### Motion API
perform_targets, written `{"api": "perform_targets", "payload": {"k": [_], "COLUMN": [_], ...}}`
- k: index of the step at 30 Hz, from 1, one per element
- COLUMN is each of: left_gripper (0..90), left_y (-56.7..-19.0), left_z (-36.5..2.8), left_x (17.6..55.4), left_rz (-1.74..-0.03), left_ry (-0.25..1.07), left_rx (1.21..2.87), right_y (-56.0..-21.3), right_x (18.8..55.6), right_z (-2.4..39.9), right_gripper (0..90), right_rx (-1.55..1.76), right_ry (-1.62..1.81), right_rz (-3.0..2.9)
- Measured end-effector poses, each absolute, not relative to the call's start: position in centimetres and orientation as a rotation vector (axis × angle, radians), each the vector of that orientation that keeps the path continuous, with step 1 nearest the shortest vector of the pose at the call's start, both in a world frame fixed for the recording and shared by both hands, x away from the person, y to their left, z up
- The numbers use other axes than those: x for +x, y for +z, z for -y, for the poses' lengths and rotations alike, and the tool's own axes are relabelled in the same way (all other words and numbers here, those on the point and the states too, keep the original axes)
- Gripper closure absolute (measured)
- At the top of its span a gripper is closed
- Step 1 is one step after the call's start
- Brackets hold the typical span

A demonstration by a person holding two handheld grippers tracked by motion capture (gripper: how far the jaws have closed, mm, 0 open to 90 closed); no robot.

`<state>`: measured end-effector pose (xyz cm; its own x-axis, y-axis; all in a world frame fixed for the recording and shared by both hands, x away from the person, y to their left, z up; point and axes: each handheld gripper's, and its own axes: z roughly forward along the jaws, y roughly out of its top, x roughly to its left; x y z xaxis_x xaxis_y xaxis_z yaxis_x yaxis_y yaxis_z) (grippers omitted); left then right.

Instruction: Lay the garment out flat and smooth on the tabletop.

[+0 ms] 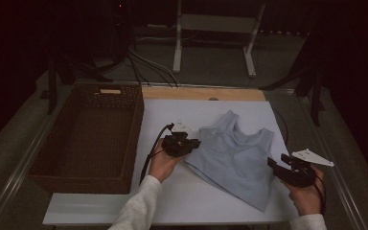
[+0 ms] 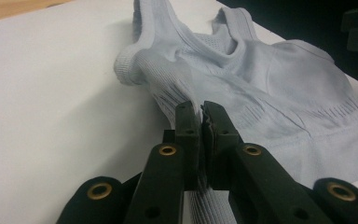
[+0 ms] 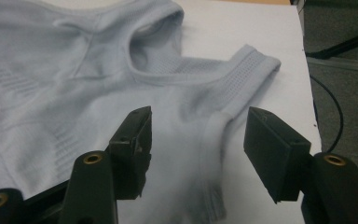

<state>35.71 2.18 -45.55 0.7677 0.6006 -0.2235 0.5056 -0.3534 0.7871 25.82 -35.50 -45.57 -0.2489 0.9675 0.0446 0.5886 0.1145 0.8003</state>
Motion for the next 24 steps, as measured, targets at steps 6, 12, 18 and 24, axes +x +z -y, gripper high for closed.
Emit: {"api": "perform_targets", "payload": {"k": [6, 12, 18, 24], "left_gripper": [86.3, 86.3, 86.3, 86.3], "left_y": [-45.3, -45.2, -45.1, -45.2], "left_z": [-2.6, -3.1, -3.4, -3.6], "left_x": [35.7, 35.8, 35.7, 35.4], "left_rz": [-0.835, -0.839, -0.845, -0.851], "left_ry": [0.137, 0.146, 0.149, 0.146], "left_rx": [2.024, 2.024, 2.017, 2.010], "right_y": [-46.2, -46.8, -47.5, -48.1], "right_x": [25.9, 26.0, 26.5, 27.0], "right_z": [35.6, 35.3, 35.0, 34.3], "right_gripper": [41.6, 45.3, 47.3, 55.0], "right_rx": [1.535, 1.550, 1.587, 1.596], "right_ry": [0.976, 0.971, 0.962, 0.937], "right_rz": [-1.915, -1.949, -2.000, -2.052]}}
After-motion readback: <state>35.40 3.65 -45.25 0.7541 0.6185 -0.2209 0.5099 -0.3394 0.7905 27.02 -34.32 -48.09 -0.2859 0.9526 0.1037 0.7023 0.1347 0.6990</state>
